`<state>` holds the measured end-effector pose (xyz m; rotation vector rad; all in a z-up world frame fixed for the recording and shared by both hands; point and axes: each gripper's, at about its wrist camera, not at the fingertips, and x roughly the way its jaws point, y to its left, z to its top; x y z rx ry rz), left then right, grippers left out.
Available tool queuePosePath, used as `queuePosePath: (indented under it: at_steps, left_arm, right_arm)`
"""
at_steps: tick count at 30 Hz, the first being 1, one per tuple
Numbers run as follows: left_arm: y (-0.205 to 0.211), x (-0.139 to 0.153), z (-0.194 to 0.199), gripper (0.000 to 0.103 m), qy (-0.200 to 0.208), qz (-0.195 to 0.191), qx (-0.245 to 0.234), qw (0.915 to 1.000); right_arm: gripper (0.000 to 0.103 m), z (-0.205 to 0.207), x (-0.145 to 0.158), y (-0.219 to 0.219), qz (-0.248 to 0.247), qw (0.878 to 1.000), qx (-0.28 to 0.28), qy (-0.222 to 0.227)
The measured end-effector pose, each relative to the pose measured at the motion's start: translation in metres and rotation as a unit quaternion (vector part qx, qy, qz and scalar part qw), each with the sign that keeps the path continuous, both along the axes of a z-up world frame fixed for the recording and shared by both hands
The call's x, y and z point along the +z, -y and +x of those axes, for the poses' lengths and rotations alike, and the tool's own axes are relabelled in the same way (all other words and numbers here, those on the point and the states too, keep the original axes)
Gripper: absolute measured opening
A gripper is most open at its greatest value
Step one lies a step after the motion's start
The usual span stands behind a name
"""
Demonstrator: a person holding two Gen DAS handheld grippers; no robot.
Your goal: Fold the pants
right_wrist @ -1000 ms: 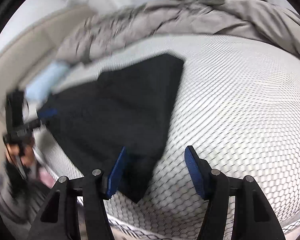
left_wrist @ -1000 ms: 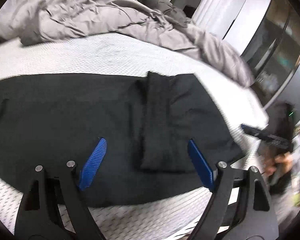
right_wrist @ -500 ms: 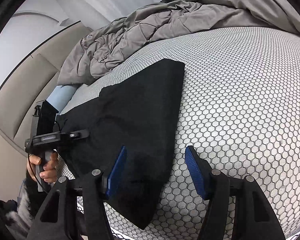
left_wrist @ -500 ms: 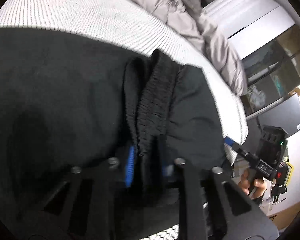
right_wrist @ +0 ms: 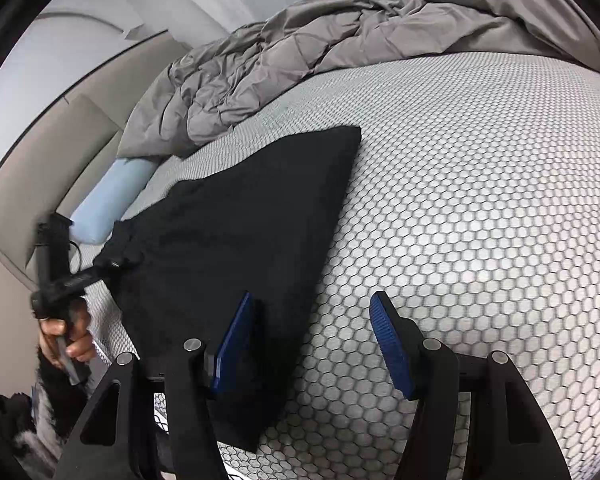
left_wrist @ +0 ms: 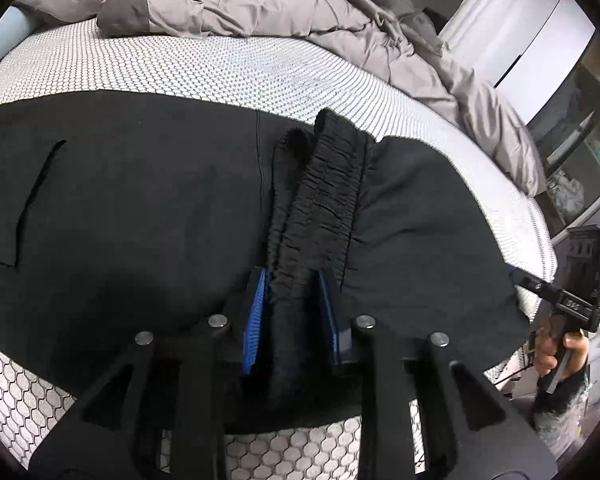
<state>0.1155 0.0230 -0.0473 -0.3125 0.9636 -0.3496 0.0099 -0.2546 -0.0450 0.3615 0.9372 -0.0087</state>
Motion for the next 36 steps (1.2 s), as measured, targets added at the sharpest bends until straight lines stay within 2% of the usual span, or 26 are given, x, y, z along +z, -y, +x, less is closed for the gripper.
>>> queuePosePath:
  at_steps: [5,8,9,12,14,16,17,20,22,24,25,26,27,28,29,30,31,34,36]
  left_arm:
    - [-0.012,0.021,-0.012,0.029,0.031,-0.014,0.014,0.9993]
    - [-0.014,0.030,-0.018,0.033,0.047,-0.019,0.009,0.9987]
    - [-0.003,0.033,-0.016,0.039,0.049,-0.015,0.004,0.9987]
    - [0.006,0.031,-0.017,0.041,0.043,-0.004,-0.006,0.9991]
    - [0.024,0.032,-0.017,0.041,0.046,0.004,-0.018,0.9988]
    - [0.042,0.042,-0.022,0.041,0.069,0.015,-0.029,0.9971]
    - [0.054,0.047,-0.024,0.041,0.078,0.022,-0.036,0.9961]
    - [0.099,0.056,-0.026,0.048,0.084,0.027,-0.076,0.9932]
    - [0.136,0.057,-0.027,0.048,0.088,0.032,-0.114,0.9891]
    - [0.179,0.055,-0.024,0.049,0.088,0.047,-0.154,0.9830]
    - [0.203,0.051,-0.022,0.050,0.083,0.059,-0.179,0.9785]
    - [0.220,0.047,-0.018,0.050,0.076,0.070,-0.195,0.9754]
    - [0.240,0.038,-0.013,0.050,0.058,0.087,-0.206,0.9729]
    - [0.248,0.032,-0.009,0.050,0.044,0.097,-0.207,0.9724]
    - [0.255,0.023,-0.003,0.050,0.027,0.107,-0.200,0.9736]
    - [0.257,0.018,0.003,0.050,0.014,0.097,-0.187,0.9775]
    - [0.256,0.016,0.006,0.050,0.009,0.086,-0.179,0.9801]
    - [0.251,0.020,0.011,0.050,0.007,0.063,-0.160,0.9851]
    - [0.242,0.025,0.003,0.049,0.010,0.057,-0.153,0.9866]
  right_arm:
    - [0.062,-0.011,0.000,-0.005,0.019,1.000,0.019,-0.004]
    - [0.062,-0.027,-0.005,-0.007,0.060,0.997,0.047,-0.016]
    - [0.062,-0.030,-0.007,-0.010,0.063,0.996,0.054,-0.019]
    - [0.059,-0.030,-0.017,-0.018,0.096,0.992,0.076,-0.022]
    - [0.027,-0.030,-0.020,-0.021,0.081,0.994,0.067,-0.031]
    - [0.017,-0.036,-0.018,-0.021,0.089,0.994,0.062,-0.028]
    - [0.015,-0.042,-0.013,-0.023,0.082,0.994,0.068,-0.021]
    - [0.015,-0.060,-0.013,-0.025,0.079,0.994,0.069,-0.025]
    - [0.016,-0.062,-0.026,-0.025,0.083,0.994,0.060,-0.046]
    - [0.019,-0.062,-0.024,-0.024,0.105,0.992,0.058,-0.036]
    - [0.028,-0.063,-0.020,-0.023,0.117,0.991,0.058,-0.022]
    - [0.046,-0.064,-0.016,-0.022,0.125,0.991,0.055,-0.007]
    - [0.054,-0.063,-0.015,-0.020,0.131,0.990,0.047,0.001]
    - [0.056,-0.061,-0.016,-0.020,0.137,0.990,0.041,0.003]
    - [0.049,-0.058,-0.019,-0.022,0.133,0.990,0.043,0.002]
    - [0.039,-0.056,-0.021,-0.024,0.125,0.991,0.046,-0.002]
    - [0.018,-0.053,-0.025,-0.027,0.114,0.992,0.048,-0.014]
    - [0.009,-0.062,-0.033,-0.029,0.116,0.991,0.061,-0.031]
    - [0.009,-0.070,-0.027,-0.030,0.105,0.991,0.079,-0.027]
